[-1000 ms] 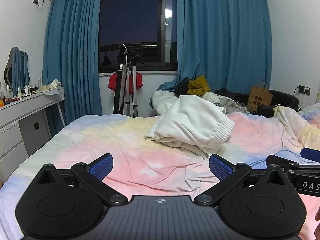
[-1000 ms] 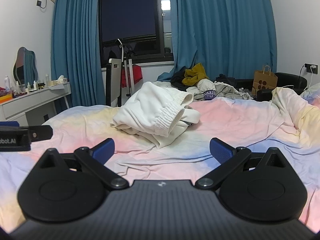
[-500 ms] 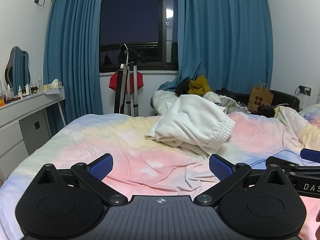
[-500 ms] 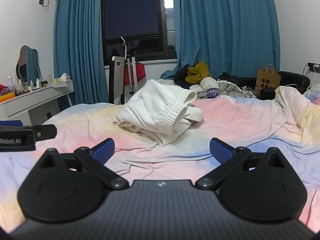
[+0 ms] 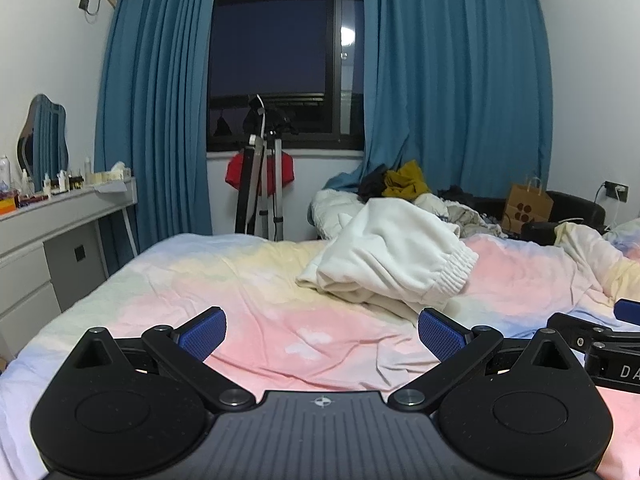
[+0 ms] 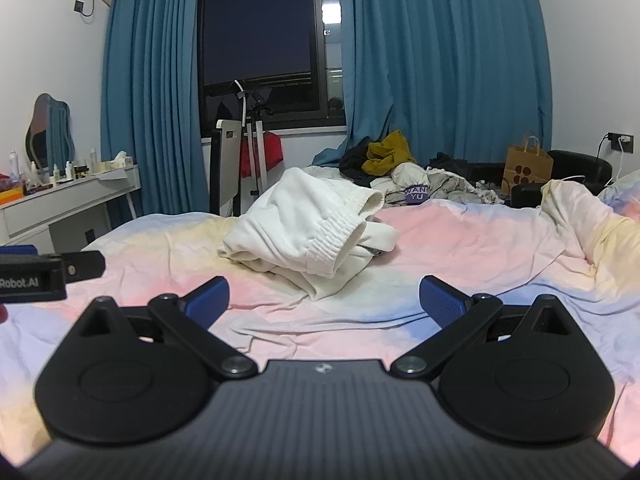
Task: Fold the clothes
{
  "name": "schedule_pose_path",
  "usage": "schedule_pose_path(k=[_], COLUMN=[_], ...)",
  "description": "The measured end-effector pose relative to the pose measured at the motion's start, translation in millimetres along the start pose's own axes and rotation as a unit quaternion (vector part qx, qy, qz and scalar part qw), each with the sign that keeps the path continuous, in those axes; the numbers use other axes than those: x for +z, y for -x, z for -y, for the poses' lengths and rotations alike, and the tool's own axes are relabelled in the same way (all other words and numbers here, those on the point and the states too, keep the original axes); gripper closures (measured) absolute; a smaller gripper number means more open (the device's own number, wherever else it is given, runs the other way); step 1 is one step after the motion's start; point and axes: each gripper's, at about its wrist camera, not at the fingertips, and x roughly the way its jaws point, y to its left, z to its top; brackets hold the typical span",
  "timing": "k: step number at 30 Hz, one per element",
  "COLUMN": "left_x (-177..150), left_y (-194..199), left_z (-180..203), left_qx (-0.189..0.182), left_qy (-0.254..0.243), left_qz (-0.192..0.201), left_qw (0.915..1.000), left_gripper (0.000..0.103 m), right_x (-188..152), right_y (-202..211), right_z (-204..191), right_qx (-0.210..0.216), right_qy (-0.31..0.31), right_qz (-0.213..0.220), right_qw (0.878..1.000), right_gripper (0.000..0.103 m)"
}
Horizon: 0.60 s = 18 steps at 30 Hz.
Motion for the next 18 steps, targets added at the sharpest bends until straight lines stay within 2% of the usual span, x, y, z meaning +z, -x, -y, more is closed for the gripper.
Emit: schedule_pose_path(k=[9,14,18], left_x=[-6.0,-11.0,-14.0], left_y=[-2.6,-6.4,-23.0], left_z=[1.1,1.7,14.2], left_qx=[-0.008,-0.008,-0.001], left_qy=[-0.005,-0.001,-0.011], left_qz=[0.007,0.022,0.016], left_qw=[0.9999,0.9997,0.9998], left_gripper=[0.0,0.0,0.0], right_x=[4.0,42.9,66.1], right_y=[-0.6,-9.8,-18.5], right_z=[0.5,10.0,25.1], right_qx=[-0.017,-0.043,-0.053], right_qy=[0.001,-0.025,-0.042], right_qz=[0.003,0.02,0.036], right_qw=[1.0,0.999,0.997], right_gripper=[0.0,0.0,0.0])
